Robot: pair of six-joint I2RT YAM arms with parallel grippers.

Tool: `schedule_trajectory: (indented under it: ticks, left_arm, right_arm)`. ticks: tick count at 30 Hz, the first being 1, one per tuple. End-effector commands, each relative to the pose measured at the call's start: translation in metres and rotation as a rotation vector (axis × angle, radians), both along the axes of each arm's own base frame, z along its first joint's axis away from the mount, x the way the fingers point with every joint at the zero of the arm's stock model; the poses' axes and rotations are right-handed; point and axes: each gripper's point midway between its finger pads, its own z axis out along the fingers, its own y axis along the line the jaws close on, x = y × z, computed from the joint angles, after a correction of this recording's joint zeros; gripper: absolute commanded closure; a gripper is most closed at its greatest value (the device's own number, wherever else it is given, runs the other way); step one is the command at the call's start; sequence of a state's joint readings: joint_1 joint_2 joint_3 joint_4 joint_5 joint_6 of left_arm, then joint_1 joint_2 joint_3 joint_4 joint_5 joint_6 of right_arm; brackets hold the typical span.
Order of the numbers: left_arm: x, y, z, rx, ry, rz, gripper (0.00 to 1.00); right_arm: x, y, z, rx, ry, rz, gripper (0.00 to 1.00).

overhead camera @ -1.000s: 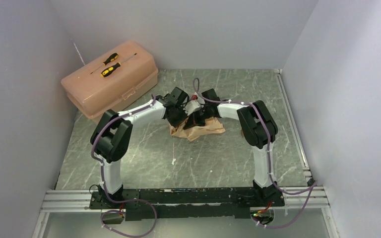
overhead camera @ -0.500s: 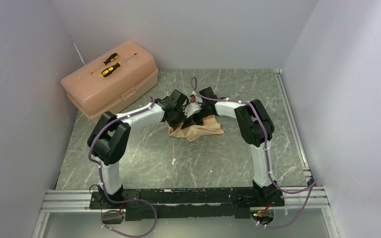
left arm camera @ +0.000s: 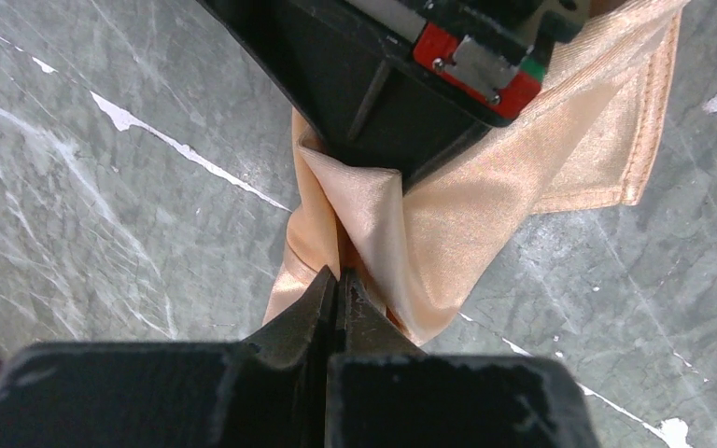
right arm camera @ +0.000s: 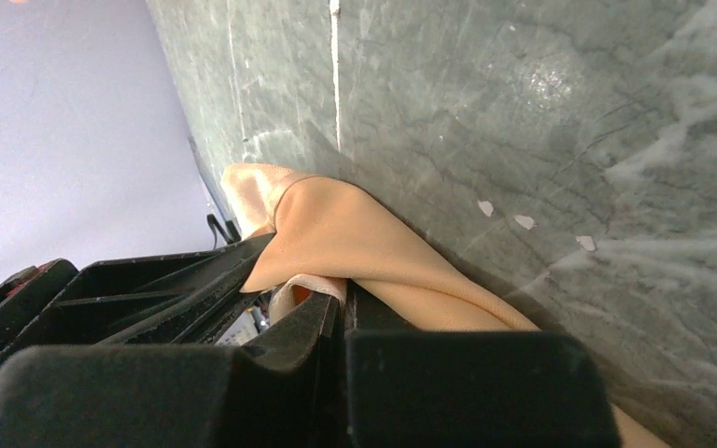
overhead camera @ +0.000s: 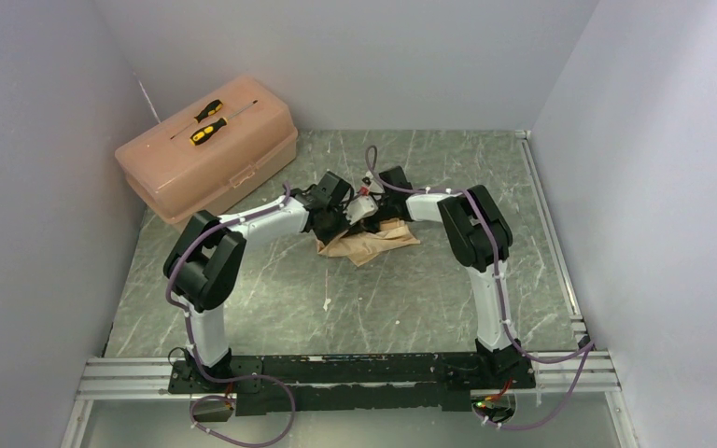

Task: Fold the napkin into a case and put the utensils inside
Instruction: Insert the napkin into the napkin holder.

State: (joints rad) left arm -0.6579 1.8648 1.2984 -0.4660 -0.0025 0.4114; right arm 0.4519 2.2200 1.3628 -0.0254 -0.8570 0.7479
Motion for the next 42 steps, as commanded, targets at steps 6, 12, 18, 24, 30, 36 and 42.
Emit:
schedule_trajectory:
  ticks: [6, 12, 18, 24, 30, 36, 42]
  left_arm:
    - [0.012, -0.011, 0.036, -0.070, -0.082, -0.001, 0.97]
    - [0.013, -0.023, 0.051, -0.120, -0.046, 0.003, 0.97]
    - [-0.005, -0.020, 0.036, -0.112, 0.015, -0.053, 0.93]
    - [-0.009, -0.014, 0.017, -0.070, 0.020, -0.094, 0.92]
    - [-0.008, -0.013, 0.012, -0.045, 0.000, -0.131, 0.92]
    - [-0.019, -0.019, 0.008, -0.039, 0.012, -0.201, 0.91]
    - [-0.034, -0.012, -0.021, 0.088, -0.039, -0.354, 0.95]
  right_arm:
    - [-0.009, 0.001, -0.027, -0.074, 0.008, 0.010, 1.00]
    - [-0.009, -0.010, -0.054, -0.155, 0.043, -0.022, 1.00]
    - [0.001, -0.009, -0.052, -0.140, 0.047, -0.043, 1.00]
    - [0.014, 0.003, -0.035, -0.067, 0.037, -0.051, 1.00]
    - [0.023, 0.010, -0.035, -0.046, 0.041, -0.067, 1.00]
    - [0.030, 0.018, -0.034, 0.004, -0.002, -0.034, 0.96]
    - [0.030, 0.021, -0.039, 0.056, -0.016, 0.079, 0.92]
